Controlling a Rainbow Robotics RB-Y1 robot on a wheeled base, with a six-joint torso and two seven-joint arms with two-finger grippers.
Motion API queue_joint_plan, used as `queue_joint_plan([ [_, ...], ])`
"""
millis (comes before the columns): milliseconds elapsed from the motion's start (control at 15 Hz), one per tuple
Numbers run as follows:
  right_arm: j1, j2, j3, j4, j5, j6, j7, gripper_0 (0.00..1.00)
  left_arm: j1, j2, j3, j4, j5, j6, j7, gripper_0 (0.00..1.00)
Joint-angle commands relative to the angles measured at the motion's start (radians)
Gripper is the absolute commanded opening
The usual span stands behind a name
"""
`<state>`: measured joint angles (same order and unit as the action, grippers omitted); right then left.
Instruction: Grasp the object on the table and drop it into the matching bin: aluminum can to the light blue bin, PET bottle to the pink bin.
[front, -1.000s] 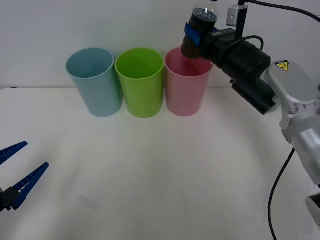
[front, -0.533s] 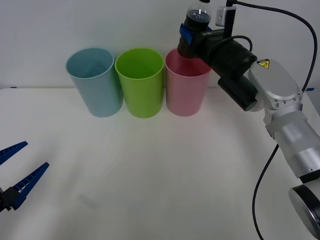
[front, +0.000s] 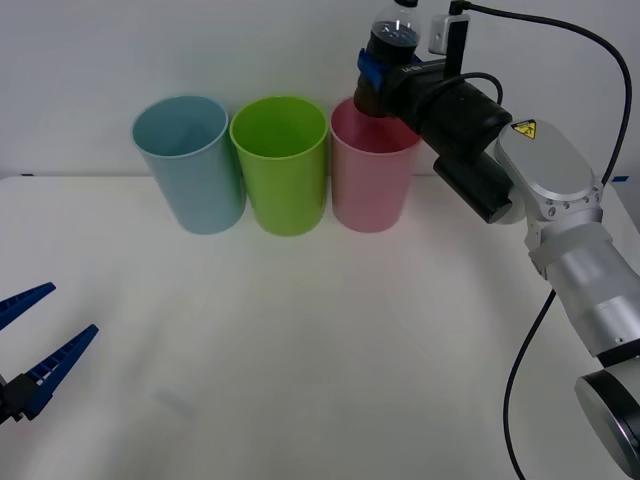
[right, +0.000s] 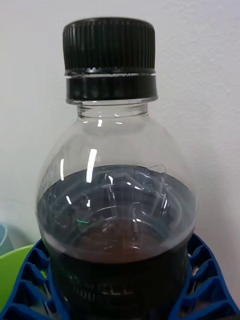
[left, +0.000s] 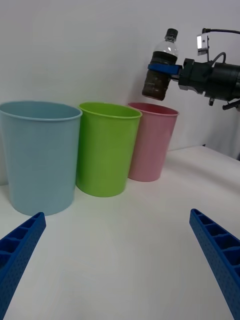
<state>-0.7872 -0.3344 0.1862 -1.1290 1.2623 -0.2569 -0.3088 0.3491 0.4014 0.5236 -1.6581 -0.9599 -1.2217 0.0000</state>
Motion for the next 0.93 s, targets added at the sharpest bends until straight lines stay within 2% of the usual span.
queue_joint_plan([
  [67, 0.0, -0.003, -0.001, 0.0, 0.0, -0.001, 0.008, 1.0, 0.0, 0.0, 0.0, 0.0, 0.0, 0.0, 0.0, 1.0],
  [467, 0.008, -0.02, -0.005, -0.002, -0.011, -0.027, 0.008, 1.0, 0.0, 0.0, 0.0, 0.0, 0.0, 0.0, 0.0, 1.0],
  [933, 0.14, -0.089, -0.008, -0.178, -0.032, -0.062, 0.002, 1.0, 0.0, 0.0, 0.0, 0.0, 0.0, 0.0, 0.0, 1.0],
])
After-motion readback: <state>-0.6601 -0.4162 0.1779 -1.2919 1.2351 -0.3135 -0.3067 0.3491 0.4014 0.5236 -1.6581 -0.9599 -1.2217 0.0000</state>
